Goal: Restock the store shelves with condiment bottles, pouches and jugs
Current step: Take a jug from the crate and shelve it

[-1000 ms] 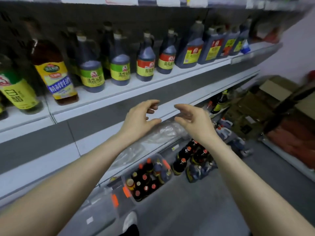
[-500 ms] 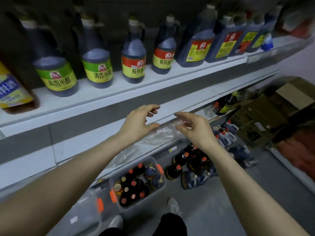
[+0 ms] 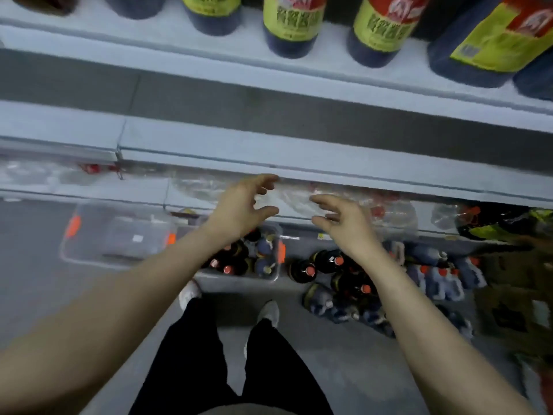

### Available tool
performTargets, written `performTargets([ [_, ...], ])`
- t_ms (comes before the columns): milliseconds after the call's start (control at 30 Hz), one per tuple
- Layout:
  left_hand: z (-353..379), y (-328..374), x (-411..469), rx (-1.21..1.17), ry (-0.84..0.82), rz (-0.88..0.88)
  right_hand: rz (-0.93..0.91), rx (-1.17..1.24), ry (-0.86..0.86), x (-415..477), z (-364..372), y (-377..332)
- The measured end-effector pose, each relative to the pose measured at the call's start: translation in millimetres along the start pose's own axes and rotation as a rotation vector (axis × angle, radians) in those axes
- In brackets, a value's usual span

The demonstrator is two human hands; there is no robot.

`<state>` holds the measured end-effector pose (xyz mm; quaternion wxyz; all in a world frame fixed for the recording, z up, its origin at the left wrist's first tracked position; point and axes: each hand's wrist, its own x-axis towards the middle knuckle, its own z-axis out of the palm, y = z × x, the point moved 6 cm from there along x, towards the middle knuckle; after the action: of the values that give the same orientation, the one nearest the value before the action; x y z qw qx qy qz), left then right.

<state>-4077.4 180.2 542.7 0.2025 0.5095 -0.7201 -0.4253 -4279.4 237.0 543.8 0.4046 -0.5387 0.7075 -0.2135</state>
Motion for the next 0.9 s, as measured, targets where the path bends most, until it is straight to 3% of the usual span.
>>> performTargets([
  [167,18.7,-60.3,-32.3,0.045,0.021,-0.193,-0.002,0.002,-0.156,15.4,54.6,33.7],
  [433,65.8,-171.4,-55.8,0.057,0.02,-0.414,0.036,-0.005,-0.234,47.0,147.9,102.6],
  [900,265.9,-365.8,-67.5,0.018,-0.189,-0.551,0.169,-0.14,-0.359,102.9,292.5,296.0],
])
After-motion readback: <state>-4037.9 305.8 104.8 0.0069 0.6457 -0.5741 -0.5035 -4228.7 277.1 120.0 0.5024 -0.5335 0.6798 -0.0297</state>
